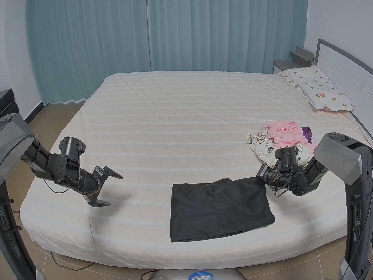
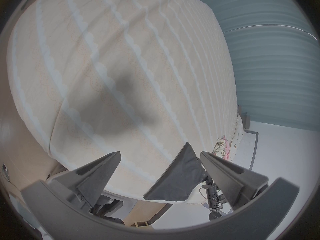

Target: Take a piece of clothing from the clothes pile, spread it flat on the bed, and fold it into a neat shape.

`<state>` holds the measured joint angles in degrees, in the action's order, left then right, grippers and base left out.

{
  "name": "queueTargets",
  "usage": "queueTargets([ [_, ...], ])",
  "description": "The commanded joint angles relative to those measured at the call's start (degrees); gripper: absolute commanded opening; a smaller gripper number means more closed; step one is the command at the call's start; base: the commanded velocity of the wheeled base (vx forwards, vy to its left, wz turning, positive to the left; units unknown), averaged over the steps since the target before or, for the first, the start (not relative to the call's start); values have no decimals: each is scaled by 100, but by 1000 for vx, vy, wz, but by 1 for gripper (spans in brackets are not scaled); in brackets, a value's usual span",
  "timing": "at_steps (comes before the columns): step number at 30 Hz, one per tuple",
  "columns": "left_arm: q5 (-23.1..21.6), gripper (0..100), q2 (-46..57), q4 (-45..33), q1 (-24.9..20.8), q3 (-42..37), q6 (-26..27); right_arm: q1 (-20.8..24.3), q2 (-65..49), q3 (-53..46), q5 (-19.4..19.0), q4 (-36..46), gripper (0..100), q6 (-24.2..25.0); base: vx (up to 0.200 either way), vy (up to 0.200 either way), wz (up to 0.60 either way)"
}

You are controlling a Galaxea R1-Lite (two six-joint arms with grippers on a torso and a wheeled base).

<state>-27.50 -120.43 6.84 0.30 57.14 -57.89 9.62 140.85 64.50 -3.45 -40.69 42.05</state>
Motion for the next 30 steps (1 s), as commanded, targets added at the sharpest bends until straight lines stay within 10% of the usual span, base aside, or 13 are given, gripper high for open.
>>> queueTargets([
  [1, 8, 100, -7, 2, 5, 8, -3, -57, 30, 10, 2, 0, 0, 23, 0, 0, 0],
  [14, 105, 100, -7, 2, 5, 17, -3, -250, 136, -25, 116, 0, 0, 23, 0, 0, 0],
  [15, 105, 100, -16, 2, -4, 17, -3, -232, 153, -43, 108, 0, 100, 14, 0, 0, 0],
  [30, 113, 100, -16, 2, -4, 17, -3, -294, -1095, -1625, -622, -343, 100, -232, 0, 0, 0],
])
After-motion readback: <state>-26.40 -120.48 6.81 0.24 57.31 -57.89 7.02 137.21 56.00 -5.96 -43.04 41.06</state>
